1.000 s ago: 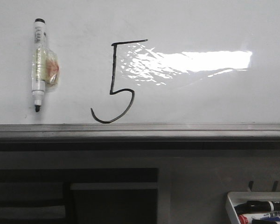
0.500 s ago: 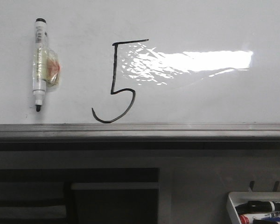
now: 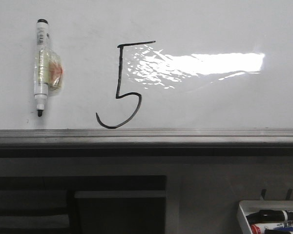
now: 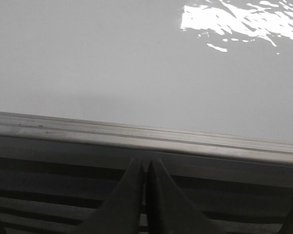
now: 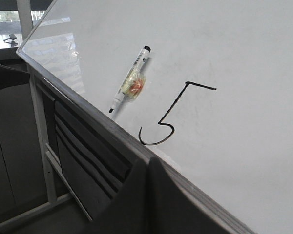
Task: Write number 5 on whiteboard
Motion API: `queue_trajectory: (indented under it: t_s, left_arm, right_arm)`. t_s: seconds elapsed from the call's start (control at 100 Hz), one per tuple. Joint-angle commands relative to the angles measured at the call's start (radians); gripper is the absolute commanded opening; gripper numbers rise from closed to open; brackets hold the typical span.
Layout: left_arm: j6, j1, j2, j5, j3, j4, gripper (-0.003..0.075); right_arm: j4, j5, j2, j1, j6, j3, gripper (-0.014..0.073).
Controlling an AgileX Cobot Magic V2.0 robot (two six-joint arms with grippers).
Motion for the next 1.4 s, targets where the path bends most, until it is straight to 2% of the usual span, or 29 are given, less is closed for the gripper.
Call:
queue_trajectory:
  t_s: [0.0, 0.36, 0.48, 0.6, 0.91, 1.01, 1.19, 1.39]
  left_arm:
    - [0.003, 0.002, -0.029, -0.06, 0.017, -0.008, -0.002]
    - [0.003, 0.002, -0.029, -0.06, 0.017, -0.008, -0.002]
    - [0.003, 0.002, -0.029, -0.06, 0.017, -0.008, -0.002]
    - [0.003, 0.002, -0.029, -0.06, 0.017, -0.008, -0.002]
    - [0.003, 0.002, -0.029, -0.06, 0.017, -0.008, -0.002]
    - [0.003, 0.002, -0.029, -0.06, 0.017, -0.008, -0.002]
    - [0.003, 0.002, -0.029, -0.06, 0.017, -0.008, -0.002]
    - [0.003, 0.002, -0.029, -0.06, 0.017, -0.008, -0.002]
  right_arm:
    - [-0.012, -0.073, 0.009, -0.005, -0.004, -0.026, -0.0061]
    - [-0.012, -0.092, 0.009, -0.005, -0.004, -0.026, -0.0061]
    - [-0.012, -0.094, 0.009, -0.046, -0.004, -0.026, -0.0061]
    - [-0.012, -0.096, 0.009, -0.169, -0.004, -0.026, -0.0061]
    - [-0.012, -0.146, 0.009, -0.66, -0.004, -0.026, -0.0061]
    - [-0.012, -0.133, -0.001, -0.787, -0.004, -0.026, -0.0061]
    - [-0.012, -0.088, -0.101, -0.901, -0.004, 0.006, -0.0061]
    - [0.003, -0.071, -0.2, -0.946, 0.006, 0.123, -0.0061]
